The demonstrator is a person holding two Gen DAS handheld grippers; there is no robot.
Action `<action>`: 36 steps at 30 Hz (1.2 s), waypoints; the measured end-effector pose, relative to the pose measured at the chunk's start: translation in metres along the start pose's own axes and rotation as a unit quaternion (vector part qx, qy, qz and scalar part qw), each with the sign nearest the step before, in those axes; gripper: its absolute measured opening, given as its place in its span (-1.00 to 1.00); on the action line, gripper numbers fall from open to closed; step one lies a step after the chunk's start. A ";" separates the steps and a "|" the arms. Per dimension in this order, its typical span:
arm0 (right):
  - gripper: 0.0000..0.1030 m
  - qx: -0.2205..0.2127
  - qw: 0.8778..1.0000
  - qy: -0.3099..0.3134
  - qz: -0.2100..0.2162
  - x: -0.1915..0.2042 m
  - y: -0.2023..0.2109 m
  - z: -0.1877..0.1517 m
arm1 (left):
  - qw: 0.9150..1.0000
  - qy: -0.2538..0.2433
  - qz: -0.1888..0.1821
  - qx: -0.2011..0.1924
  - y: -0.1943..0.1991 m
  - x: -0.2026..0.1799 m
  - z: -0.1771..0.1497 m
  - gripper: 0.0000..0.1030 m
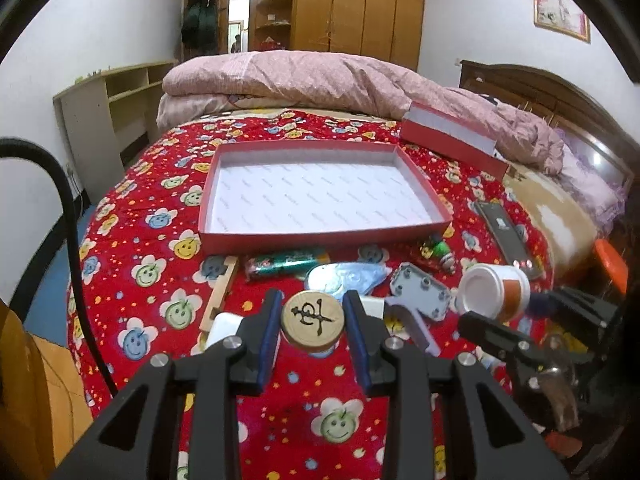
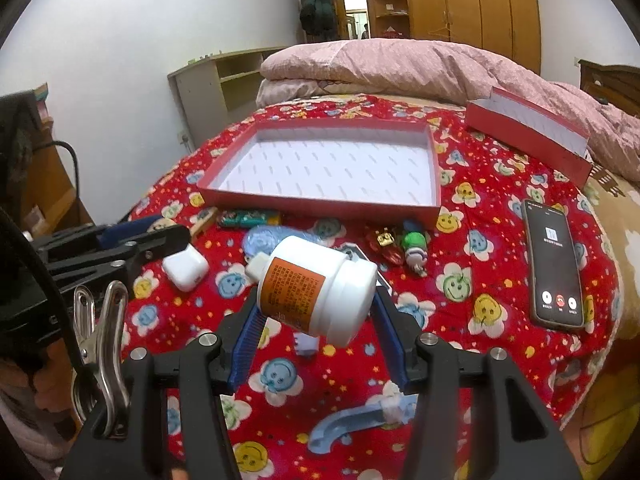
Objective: Organize rigid objects
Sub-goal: 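Carry the pill bottle with the right tool while the left tool carries the chess piece over the tray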
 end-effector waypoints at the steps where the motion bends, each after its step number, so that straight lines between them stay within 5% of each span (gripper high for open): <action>1: 0.05 -0.001 1.000 -0.002 0.002 0.000 0.001 0.003 | 1.000 0.003 -0.002 0.000 0.000 0.001 0.002 -0.36; 36: 0.05 -0.020 0.999 0.045 0.001 -0.002 -0.020 0.092 | 1.000 -0.002 0.021 -0.014 -0.025 0.012 0.089 -0.36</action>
Point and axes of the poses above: each gripper's, at about its wrist camera, not at the fingertips, and y roughly against the way its jaws point, x to its left, z to its top, the point moved 10 cm from there along -y, roughly the way its jaws point, and after that the axes turned 6 degrees about -x, right-handed, at the moved point
